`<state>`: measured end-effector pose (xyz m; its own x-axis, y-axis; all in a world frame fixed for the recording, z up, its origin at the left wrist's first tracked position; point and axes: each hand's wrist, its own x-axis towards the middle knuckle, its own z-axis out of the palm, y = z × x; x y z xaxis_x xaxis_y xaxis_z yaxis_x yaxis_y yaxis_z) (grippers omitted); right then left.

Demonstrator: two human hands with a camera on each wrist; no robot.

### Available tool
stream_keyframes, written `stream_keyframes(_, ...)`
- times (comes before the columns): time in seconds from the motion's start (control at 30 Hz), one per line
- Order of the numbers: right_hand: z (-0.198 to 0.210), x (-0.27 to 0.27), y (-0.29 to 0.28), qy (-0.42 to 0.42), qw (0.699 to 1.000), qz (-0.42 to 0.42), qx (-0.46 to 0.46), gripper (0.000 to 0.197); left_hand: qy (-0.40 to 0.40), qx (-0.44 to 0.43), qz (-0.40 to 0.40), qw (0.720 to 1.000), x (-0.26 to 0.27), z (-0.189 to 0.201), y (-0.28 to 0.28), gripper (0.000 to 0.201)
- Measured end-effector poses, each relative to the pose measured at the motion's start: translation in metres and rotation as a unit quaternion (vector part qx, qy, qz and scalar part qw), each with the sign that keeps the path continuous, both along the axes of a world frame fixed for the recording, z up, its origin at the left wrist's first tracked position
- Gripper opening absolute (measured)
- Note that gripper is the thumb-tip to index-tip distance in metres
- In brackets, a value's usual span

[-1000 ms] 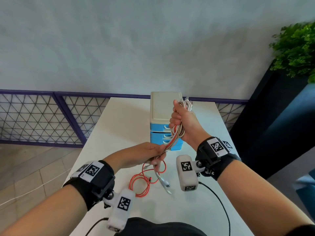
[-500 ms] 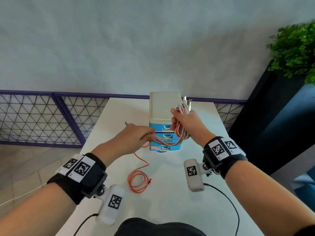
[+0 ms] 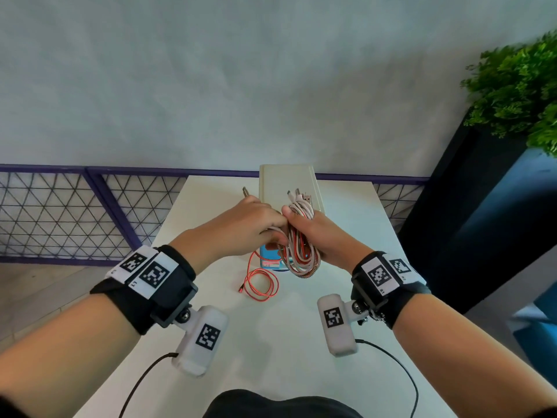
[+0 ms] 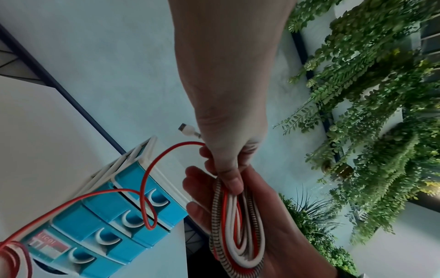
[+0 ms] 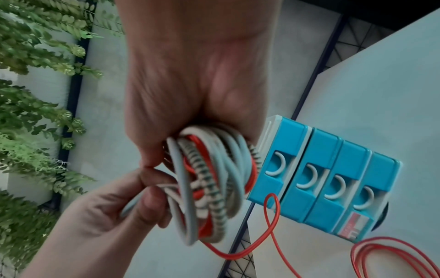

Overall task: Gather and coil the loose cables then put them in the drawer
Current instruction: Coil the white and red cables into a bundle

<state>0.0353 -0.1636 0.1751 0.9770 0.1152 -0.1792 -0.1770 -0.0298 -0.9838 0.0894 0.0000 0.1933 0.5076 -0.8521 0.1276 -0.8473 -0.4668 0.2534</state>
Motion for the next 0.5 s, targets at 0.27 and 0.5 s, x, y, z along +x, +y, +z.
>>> stream_keyframes(0.27,-0.01,-0.01,0.004,0.041,0.994,0.067,0.083,0.033,0.127,-0.033,0.045,0.99,0.001,0.001,-0.004,0.021)
stream_keyframes(0.5,-0.01,-0.006,-0.008,0.059,0.995,0.078,0.025,0.013,0.152,-0.038,0.074,0.985,0.0,0.001,-0.003,0.03)
